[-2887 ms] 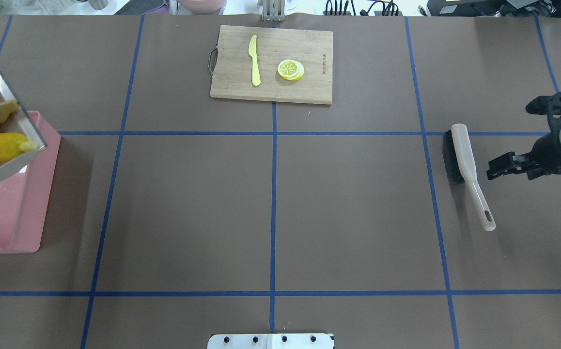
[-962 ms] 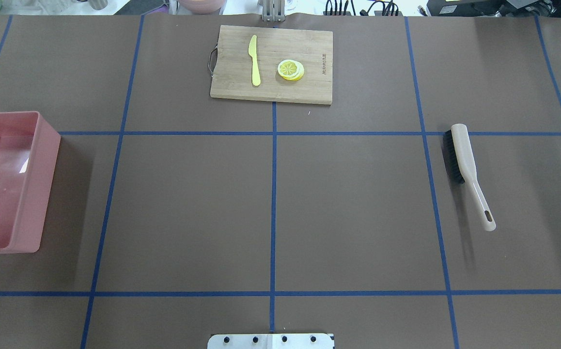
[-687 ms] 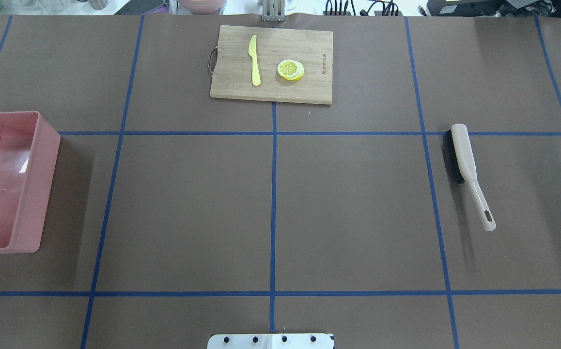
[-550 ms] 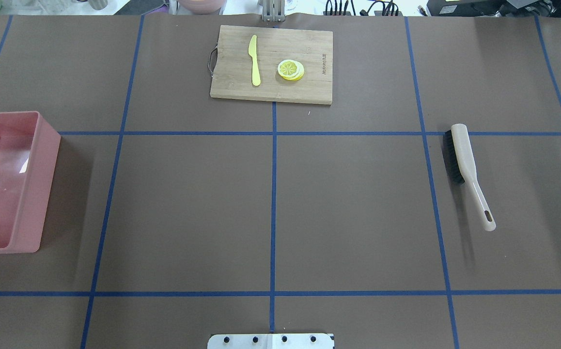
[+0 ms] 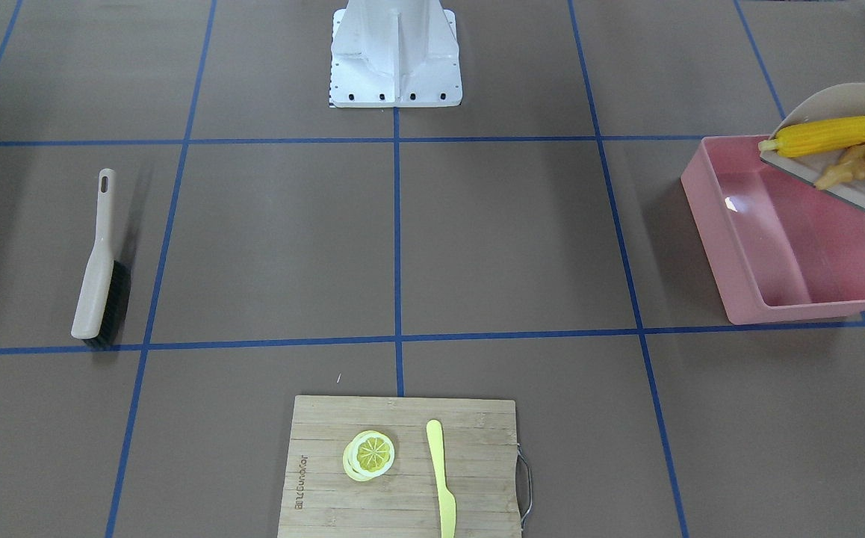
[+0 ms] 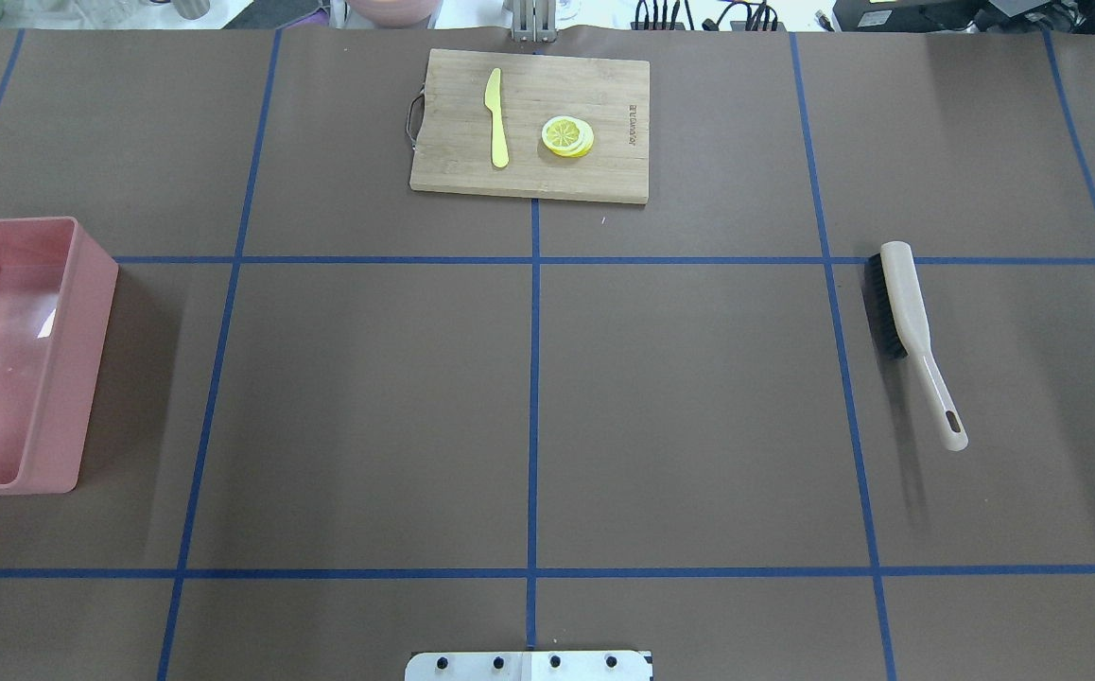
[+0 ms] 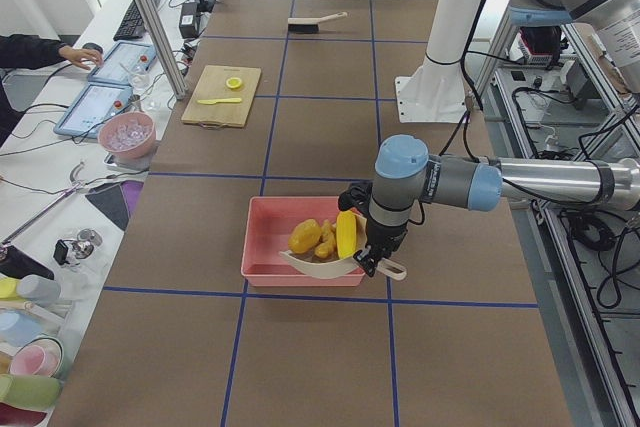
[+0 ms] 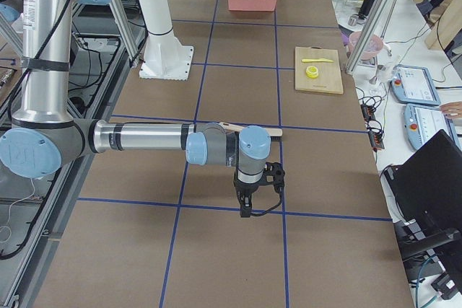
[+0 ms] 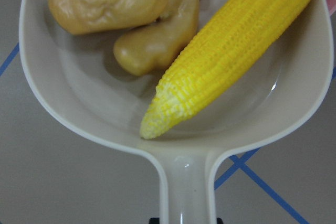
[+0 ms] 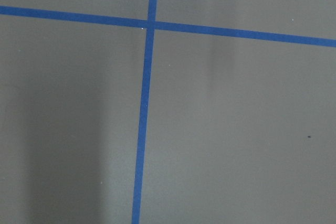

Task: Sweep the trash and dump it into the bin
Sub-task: 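Tilt the dustpan over the pink bin with the left gripper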

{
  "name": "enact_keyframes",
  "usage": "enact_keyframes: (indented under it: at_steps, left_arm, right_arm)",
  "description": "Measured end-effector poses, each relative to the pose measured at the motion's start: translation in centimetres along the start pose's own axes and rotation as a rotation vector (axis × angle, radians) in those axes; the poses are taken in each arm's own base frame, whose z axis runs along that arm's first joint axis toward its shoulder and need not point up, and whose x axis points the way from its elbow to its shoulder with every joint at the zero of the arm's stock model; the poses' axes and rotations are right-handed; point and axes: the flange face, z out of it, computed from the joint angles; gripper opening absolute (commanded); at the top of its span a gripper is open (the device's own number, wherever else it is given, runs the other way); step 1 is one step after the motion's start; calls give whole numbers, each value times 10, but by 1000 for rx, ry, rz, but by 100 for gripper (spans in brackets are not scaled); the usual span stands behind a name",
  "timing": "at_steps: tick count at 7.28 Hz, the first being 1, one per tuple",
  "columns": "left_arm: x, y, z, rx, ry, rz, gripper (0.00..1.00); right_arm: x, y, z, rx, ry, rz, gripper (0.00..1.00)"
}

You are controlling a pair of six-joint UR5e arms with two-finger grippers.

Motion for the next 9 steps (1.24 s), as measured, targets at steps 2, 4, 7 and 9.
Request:
enact_keyframes:
  at_steps: [2, 4, 7, 9]
  left_arm:
    - [4, -5, -7, -77, -11, 8, 0]
    - [8, -11, -19, -161, -36, 12, 0]
    - [7, -31, -43, -284, -90, 18, 0]
    - [5, -36, -48, -309, -99, 16, 0]
  right_arm:
    - [5, 5, 3, -15, 21, 12, 100]
    - [7, 10, 5, -32, 20, 25, 100]
    - [8, 11, 7, -41, 22, 32, 100]
    - [9, 12, 9, -48, 22, 34, 100]
